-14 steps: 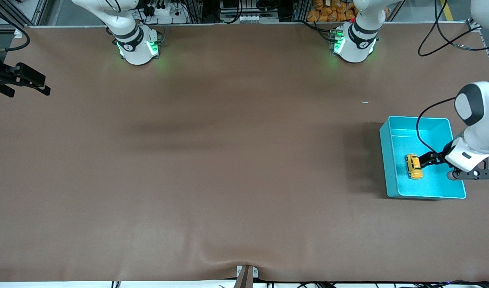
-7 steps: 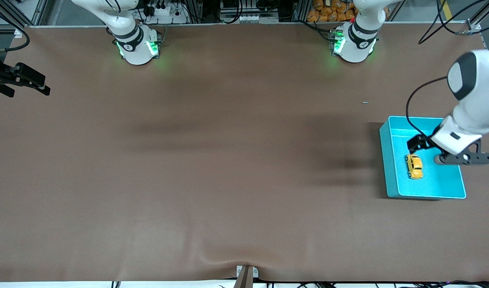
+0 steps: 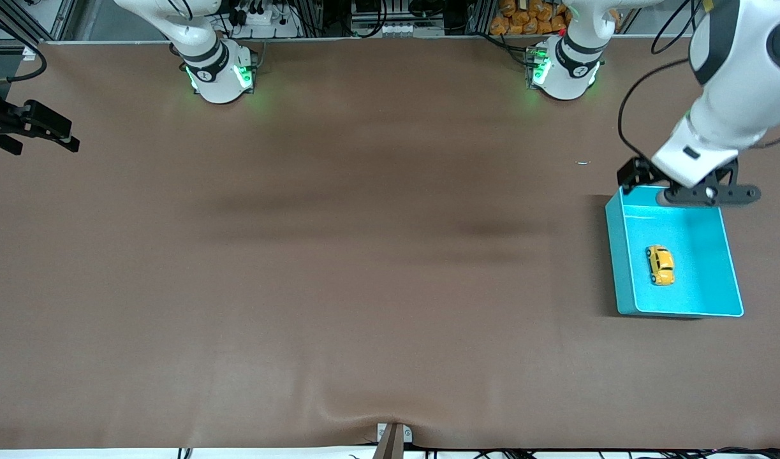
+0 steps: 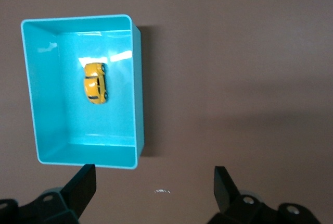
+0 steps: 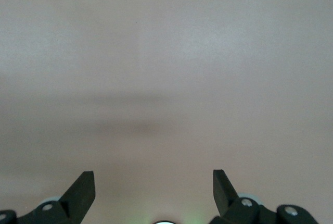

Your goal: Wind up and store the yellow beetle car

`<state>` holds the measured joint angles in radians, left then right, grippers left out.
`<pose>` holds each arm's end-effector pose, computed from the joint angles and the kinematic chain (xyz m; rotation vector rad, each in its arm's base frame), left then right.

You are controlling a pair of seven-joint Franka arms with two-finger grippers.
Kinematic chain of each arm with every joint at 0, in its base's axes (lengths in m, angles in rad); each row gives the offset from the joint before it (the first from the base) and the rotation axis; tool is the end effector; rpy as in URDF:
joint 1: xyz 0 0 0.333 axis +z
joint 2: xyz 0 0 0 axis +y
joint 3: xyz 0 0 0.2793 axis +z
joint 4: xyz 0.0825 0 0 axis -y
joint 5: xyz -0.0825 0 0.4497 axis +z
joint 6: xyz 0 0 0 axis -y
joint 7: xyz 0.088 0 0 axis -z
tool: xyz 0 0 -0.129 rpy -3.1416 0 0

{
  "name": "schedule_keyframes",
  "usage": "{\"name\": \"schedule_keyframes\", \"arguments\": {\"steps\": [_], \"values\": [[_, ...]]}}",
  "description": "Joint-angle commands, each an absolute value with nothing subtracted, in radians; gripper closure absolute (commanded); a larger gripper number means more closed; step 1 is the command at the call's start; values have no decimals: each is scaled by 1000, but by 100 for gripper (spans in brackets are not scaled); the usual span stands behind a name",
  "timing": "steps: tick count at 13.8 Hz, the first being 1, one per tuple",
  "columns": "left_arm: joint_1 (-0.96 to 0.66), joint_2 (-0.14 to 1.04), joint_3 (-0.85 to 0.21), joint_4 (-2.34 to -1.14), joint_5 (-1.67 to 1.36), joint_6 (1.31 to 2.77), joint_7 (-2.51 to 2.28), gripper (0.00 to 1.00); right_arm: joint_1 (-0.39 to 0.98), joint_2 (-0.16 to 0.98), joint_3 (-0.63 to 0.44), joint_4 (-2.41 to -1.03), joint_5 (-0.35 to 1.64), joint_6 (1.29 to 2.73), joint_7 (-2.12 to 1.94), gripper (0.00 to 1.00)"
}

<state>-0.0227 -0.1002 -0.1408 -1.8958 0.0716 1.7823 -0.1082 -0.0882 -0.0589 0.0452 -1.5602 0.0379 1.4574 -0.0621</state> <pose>0.5904 -0.0911 0.4689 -3.0546 0.1070 0.0045 0.5908 -0.0195 0.5975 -3.1034 -0.0348 0.0653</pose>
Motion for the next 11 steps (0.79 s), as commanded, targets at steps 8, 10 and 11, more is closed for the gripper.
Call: {"name": "schedule_keyframes", "arguments": {"steps": [8, 10, 11], "values": [[-44, -107, -104, -1652, -15, 1528, -98, 0, -114, -58, 54, -1543, 31, 1448, -63, 0], [-44, -107, -104, -1622, -14, 1526, -100, 0, -107, -60, 57, -1543, 32, 1442, -64, 0], [-44, -107, -106, -1618, -14, 1523, -100, 0, -107, -61, 57, -1543, 31, 1433, -67, 0]]}}
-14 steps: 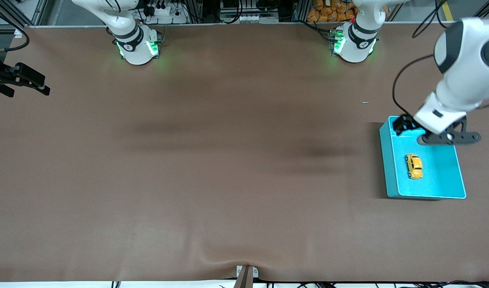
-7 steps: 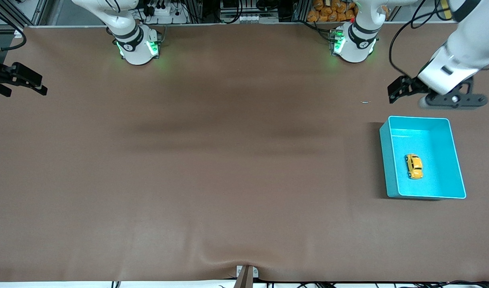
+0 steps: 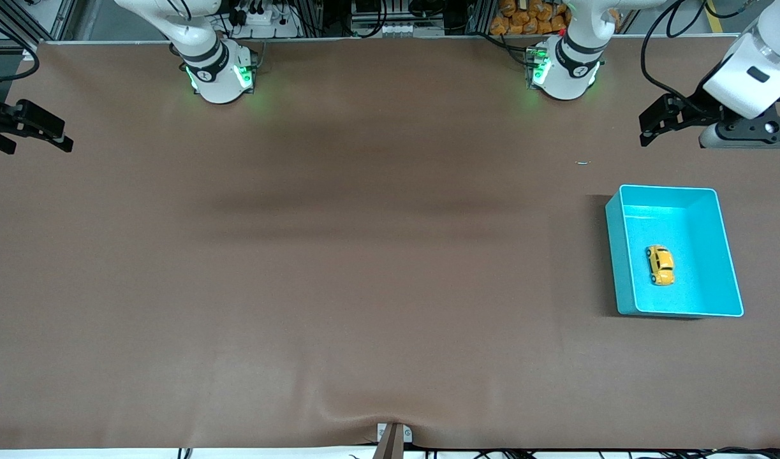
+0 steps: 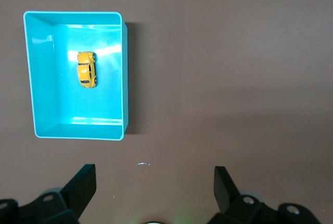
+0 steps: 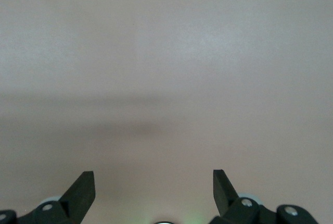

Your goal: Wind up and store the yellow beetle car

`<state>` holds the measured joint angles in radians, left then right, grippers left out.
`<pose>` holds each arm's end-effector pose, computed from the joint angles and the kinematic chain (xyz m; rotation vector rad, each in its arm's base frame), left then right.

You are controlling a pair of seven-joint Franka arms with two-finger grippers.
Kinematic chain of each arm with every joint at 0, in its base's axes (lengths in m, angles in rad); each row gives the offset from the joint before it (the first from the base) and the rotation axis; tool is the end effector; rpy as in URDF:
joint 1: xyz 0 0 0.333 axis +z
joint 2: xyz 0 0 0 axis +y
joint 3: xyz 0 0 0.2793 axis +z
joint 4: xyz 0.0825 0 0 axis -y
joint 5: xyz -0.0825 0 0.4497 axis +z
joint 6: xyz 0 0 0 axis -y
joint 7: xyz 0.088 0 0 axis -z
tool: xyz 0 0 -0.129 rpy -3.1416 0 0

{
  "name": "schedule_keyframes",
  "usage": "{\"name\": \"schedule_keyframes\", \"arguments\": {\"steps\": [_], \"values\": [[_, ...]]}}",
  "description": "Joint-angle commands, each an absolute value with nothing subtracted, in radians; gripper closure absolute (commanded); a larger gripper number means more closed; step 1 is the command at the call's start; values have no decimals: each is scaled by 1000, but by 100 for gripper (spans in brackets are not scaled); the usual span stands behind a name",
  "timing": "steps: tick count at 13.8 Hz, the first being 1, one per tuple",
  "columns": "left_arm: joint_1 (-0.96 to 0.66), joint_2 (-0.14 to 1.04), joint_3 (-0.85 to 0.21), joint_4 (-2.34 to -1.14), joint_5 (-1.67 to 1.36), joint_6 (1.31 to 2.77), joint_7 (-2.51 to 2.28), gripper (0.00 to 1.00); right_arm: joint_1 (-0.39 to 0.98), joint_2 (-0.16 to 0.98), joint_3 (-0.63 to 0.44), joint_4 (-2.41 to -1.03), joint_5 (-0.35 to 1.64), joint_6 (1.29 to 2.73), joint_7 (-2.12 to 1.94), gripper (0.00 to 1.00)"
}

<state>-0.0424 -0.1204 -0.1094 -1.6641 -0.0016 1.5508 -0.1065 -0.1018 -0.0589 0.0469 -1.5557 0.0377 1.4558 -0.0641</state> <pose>0.5776 -0.0915 0.5860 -3.1302 0.0698 -0.0122 0.5904 -0.0265 0.5997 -3.1038 -0.0196 0.0604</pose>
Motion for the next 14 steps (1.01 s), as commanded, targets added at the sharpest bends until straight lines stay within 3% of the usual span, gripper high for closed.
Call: {"name": "schedule_keyframes", "arguments": {"steps": [1, 14], "values": [[-44, -107, -107, -1614, -14, 1523, -100, 0, -109, -64, 57, -1543, 31, 1427, -78, 0], [-51, -18, -106, -1512, -6, 1522, -104, 0, -101, -67, 64, -1546, 34, 1401, -95, 0]]}}
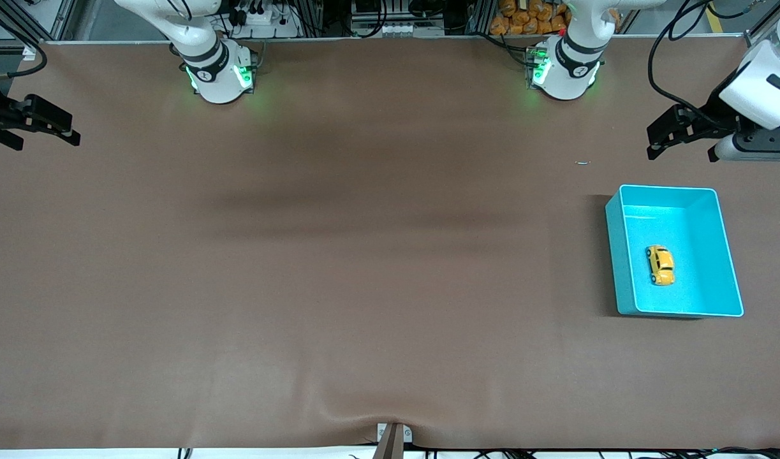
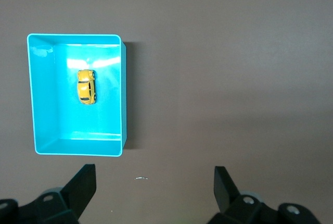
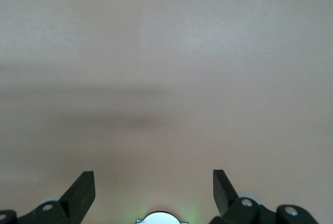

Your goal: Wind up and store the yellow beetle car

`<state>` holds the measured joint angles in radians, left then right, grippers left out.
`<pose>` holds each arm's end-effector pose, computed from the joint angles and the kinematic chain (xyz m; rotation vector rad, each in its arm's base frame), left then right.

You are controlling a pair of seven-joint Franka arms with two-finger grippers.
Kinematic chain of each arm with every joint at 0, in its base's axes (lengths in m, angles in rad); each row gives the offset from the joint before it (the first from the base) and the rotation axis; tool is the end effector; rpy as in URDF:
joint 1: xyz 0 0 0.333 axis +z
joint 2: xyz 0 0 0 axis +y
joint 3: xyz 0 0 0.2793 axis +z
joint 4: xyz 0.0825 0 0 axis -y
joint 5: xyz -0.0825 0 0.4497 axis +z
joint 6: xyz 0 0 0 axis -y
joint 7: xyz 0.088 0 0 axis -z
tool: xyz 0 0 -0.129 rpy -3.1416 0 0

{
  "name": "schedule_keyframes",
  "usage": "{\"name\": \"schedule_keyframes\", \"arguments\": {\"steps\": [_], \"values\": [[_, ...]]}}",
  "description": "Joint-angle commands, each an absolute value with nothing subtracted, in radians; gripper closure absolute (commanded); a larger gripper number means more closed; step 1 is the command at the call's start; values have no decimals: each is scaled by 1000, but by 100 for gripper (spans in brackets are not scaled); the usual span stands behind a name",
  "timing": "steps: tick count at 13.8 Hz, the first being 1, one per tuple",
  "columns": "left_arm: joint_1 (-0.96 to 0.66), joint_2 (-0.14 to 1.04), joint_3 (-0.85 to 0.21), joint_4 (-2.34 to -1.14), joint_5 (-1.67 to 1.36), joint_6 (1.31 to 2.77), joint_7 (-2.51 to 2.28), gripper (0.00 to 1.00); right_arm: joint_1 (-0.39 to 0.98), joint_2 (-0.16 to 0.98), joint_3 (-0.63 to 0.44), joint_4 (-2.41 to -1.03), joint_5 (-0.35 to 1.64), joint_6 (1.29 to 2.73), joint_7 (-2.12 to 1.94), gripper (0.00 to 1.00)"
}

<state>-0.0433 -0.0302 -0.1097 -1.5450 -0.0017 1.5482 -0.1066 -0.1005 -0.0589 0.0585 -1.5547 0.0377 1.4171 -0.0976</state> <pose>0.6034 -0.0941 0.5961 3.1376 -0.0729 0.0520 0.5855 -0.0184 0.5971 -3.0985 -0.0925 0.1182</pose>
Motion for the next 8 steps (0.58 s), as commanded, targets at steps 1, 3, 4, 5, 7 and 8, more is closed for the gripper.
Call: {"name": "schedule_keyframes", "arguments": {"steps": [1, 3, 4, 5, 7, 8], "values": [[-54, -18, -106, -1513, -6, 1522, -104, 0, -100, -67, 64, -1549, 34, 1401, -97, 0], [-54, -18, -107, -1517, -5, 1522, -106, 0, -94, -67, 64, -1551, 34, 1401, -97, 0], [-57, -18, -110, -1519, 11, 1520, -106, 0, -92, -67, 64, -1552, 34, 1399, -98, 0], [-58, -17, -113, -1519, 27, 1520, -104, 0, -91, -66, 64, -1552, 34, 1396, -98, 0], [-54, -18, -114, -1517, 26, 1520, -100, 0, -87, -66, 64, -1549, 34, 1397, -98, 0], [-54, -18, -114, -1517, 25, 1520, -98, 0, -87, -66, 64, -1549, 34, 1396, -100, 0]]}}
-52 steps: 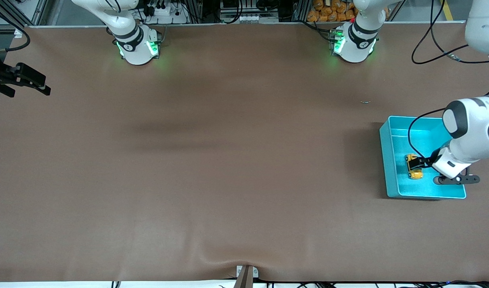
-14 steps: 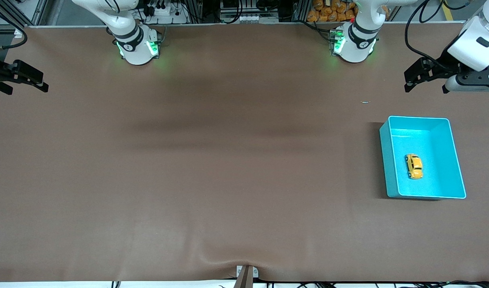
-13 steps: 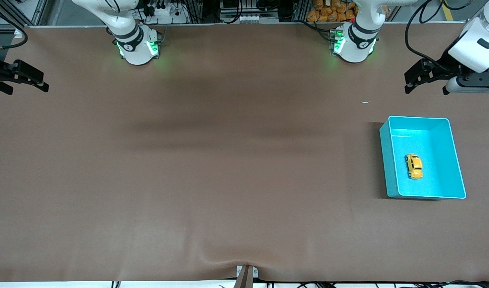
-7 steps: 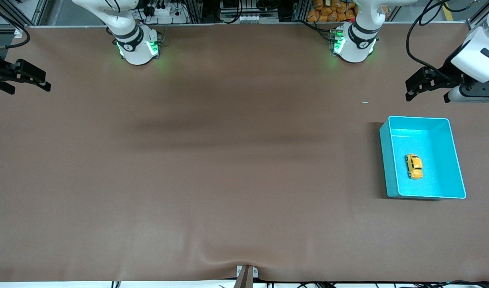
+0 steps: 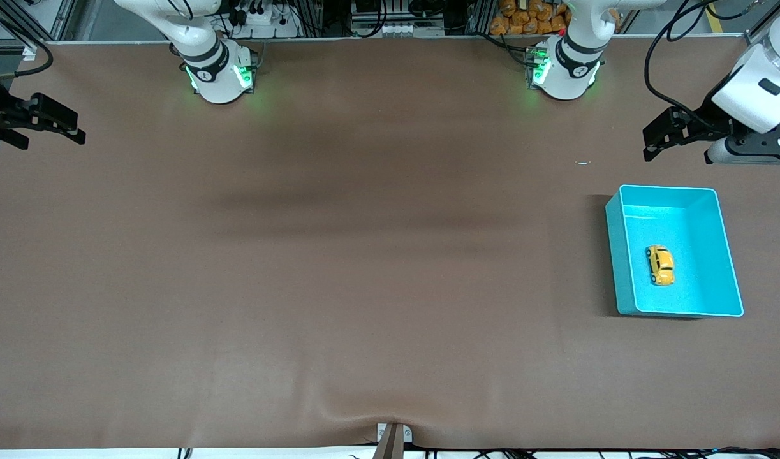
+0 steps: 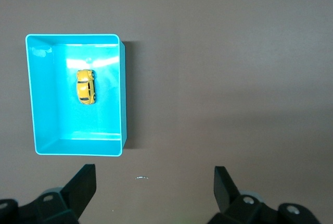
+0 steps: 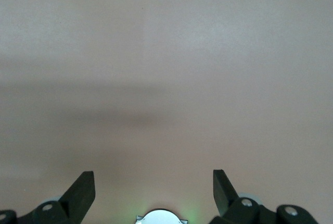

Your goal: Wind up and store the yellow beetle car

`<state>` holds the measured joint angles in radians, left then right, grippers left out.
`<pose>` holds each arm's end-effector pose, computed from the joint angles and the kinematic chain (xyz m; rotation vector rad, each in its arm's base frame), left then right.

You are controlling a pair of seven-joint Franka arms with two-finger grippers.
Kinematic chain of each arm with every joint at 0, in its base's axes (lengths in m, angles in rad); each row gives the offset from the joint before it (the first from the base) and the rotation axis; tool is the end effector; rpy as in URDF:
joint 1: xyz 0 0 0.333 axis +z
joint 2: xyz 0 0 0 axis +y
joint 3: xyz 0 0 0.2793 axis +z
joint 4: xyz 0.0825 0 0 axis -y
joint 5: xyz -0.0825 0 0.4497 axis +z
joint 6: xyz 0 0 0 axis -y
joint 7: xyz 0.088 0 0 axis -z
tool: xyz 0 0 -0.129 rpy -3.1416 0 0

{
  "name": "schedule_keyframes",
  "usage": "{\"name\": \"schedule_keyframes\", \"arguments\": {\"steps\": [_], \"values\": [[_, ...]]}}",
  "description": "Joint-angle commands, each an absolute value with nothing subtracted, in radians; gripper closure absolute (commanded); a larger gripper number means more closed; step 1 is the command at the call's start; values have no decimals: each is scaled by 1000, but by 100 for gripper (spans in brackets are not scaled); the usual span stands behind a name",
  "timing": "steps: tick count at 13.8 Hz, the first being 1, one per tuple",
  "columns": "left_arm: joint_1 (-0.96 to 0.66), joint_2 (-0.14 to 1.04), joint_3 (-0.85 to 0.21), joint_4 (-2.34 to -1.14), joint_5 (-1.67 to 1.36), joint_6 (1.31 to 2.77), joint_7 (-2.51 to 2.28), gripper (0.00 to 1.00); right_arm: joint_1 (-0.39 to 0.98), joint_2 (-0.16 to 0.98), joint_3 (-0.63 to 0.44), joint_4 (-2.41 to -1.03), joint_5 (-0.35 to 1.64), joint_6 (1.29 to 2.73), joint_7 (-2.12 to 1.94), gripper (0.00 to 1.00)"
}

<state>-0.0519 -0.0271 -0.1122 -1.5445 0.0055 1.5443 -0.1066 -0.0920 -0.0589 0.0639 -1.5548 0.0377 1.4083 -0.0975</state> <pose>0.6028 -0.0999 0.5941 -3.1352 0.0898 -0.0433 0.5845 -0.0102 0.5964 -3.0975 -0.1140 0.1325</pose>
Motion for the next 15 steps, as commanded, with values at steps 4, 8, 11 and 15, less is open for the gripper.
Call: {"name": "schedule_keyframes", "arguments": {"steps": [4, 8, 11, 15], "values": [[-46, -18, -114, -1516, 15, 1522, -97, 0, -87, -64, 64, -1548, 34, 1397, -104, 0], [-43, -20, -112, -1516, 15, 1522, -95, 0, -89, -64, 63, -1546, 34, 1402, -107, 0], [-43, -18, -109, -1513, 14, 1522, -36, 0, -89, -63, 61, -1545, 32, 1402, -107, 0], [-43, -18, -106, -1514, 12, 1520, -28, 0, -90, -63, 61, -1545, 32, 1404, -107, 0]]}}
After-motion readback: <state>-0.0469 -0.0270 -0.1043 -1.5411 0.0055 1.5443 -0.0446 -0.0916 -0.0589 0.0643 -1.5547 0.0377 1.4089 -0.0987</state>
